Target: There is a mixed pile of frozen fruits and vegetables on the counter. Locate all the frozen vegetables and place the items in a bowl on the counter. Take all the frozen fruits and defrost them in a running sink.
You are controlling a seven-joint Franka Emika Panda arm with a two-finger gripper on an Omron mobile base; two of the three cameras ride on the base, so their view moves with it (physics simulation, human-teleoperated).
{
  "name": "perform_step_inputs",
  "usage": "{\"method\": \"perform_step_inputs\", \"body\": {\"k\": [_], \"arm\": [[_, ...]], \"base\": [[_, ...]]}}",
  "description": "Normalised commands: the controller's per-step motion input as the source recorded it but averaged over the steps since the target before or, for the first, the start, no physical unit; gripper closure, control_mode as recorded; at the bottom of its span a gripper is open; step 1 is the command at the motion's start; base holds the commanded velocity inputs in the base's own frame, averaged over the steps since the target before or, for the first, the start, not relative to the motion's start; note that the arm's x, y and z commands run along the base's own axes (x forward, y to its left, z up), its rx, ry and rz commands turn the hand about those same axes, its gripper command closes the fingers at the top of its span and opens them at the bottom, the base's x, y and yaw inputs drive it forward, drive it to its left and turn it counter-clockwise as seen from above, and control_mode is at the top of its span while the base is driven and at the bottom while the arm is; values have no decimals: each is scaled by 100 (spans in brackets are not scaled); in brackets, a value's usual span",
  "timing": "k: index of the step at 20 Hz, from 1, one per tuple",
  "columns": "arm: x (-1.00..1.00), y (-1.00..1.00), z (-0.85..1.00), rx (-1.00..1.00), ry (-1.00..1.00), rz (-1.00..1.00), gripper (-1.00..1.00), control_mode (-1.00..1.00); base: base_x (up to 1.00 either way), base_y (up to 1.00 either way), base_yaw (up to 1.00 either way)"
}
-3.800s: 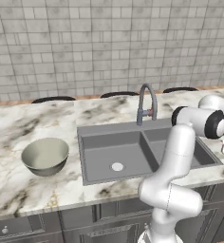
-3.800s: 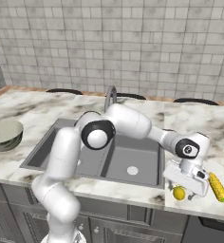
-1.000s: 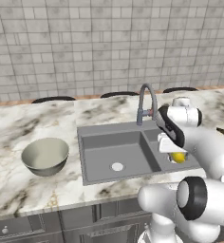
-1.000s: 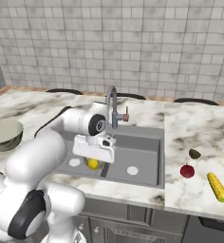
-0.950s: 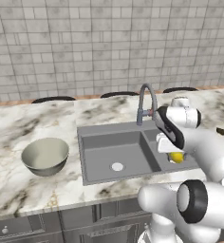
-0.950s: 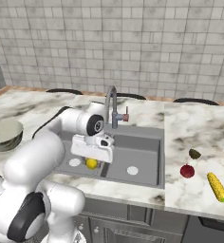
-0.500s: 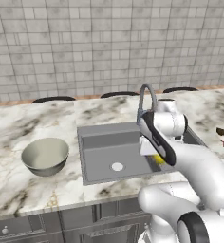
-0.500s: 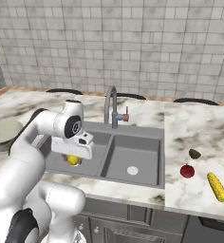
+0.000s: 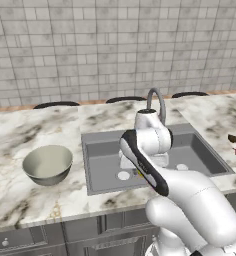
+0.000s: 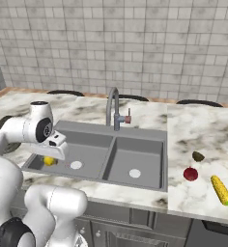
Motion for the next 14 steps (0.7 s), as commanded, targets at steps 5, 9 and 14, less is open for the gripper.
{"method": "perform_step_inputs", "body": {"k": [5,9,14], "arm": [[6,82,0,-5,4,-6,100,-100],[10,89,10,-10,7,0,100,-100],[6,90,19,-17,2,-3,100,-100]], "base": [[0,0,0],[0,0,0],[0,0,0]]}}
